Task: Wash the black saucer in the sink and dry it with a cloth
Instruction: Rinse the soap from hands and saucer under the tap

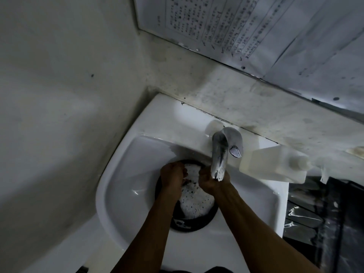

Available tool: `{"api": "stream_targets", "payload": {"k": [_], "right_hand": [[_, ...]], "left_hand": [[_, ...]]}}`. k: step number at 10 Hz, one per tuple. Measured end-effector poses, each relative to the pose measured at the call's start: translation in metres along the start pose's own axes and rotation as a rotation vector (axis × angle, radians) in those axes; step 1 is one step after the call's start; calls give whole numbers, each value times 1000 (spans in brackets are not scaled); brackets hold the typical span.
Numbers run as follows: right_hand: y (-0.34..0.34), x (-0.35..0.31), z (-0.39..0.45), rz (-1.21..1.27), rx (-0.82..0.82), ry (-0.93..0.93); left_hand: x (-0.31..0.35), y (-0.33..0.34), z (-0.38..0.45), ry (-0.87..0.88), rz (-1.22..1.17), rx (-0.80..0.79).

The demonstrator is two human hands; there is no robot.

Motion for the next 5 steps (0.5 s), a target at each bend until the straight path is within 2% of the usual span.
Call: {"api": "stream_targets", "payload": {"k": [1,2,3,5], "right_hand": [[-12,-4,3,-708,40,-67],[-14,12,8,-400,47,49],[-2,6,7,-627,-9,-5],[21,18,-18,-272,-10,115]], "left_hand": [[-8,8,8,-3,70,-34],[-8,16,12,18,96,-86],[-6,21,8,11,125,-133],[-6,9,5,18,110,-128]]}}
Point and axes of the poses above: each hand's wrist, its own z-axis towards the middle knuckle, its own y-axis out of the palm, x = y × z, the point moved 8 cm from there along z, towards the middle knuckle, and after that the axes turned 10 degrees about -x, right-handed, at the moved point
